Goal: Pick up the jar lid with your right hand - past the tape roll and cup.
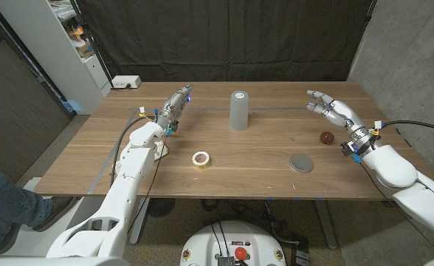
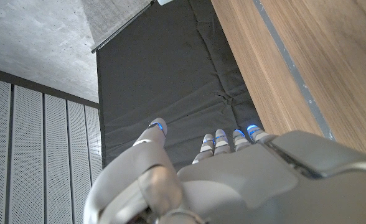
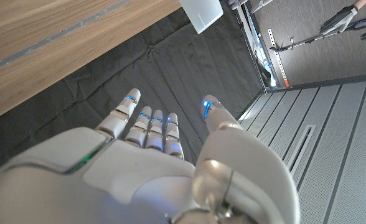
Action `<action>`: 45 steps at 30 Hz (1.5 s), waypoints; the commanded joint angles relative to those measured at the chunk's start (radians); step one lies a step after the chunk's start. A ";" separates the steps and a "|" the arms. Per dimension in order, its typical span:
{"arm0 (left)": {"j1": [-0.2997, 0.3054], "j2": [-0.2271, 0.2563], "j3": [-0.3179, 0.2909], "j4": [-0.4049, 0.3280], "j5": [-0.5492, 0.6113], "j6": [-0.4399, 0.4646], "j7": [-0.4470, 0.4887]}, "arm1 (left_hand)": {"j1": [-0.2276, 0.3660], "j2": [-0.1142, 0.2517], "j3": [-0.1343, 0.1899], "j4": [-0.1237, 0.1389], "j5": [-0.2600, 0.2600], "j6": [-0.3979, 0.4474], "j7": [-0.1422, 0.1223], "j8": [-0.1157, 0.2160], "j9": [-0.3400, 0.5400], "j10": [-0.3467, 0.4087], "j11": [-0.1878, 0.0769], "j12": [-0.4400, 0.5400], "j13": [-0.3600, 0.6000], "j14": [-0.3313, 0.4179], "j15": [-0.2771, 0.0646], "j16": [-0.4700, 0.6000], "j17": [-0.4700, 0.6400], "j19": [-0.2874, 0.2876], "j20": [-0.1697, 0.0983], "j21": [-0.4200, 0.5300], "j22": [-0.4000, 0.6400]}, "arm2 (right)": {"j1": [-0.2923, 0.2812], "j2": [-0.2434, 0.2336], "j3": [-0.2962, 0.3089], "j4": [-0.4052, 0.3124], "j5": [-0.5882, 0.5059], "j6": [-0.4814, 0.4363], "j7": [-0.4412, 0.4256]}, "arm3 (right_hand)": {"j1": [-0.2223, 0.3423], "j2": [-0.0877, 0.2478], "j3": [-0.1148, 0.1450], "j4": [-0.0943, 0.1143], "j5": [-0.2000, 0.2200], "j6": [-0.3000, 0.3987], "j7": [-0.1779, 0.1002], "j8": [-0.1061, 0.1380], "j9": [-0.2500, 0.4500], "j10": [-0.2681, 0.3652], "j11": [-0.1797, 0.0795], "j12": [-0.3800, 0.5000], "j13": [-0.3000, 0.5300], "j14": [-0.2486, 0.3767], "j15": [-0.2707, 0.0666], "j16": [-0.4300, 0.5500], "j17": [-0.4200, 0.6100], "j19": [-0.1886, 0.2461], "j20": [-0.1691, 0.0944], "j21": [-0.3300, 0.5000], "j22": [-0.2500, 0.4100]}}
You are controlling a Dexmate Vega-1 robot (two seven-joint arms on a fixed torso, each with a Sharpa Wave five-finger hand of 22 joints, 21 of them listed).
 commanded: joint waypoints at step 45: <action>0.004 -0.009 -0.002 0.004 -0.007 -0.009 -0.010 | 0.002 0.014 0.004 -0.013 0.005 0.004 0.002 0.009 0.004 -0.006 0.000 0.009 -0.001 -0.005 0.003 0.004 0.003 -0.024 0.006 -0.010 0.001 | -0.117 0.020 0.096 -0.113 -0.232 -0.040 -0.022 | 0.015 -0.023 0.014 -0.001 0.000 0.009 -0.005 0.003 0.001 0.001 -0.029 0.000 0.000 0.000 -0.003 -0.004 -0.001 -0.014 0.002 -0.001 0.003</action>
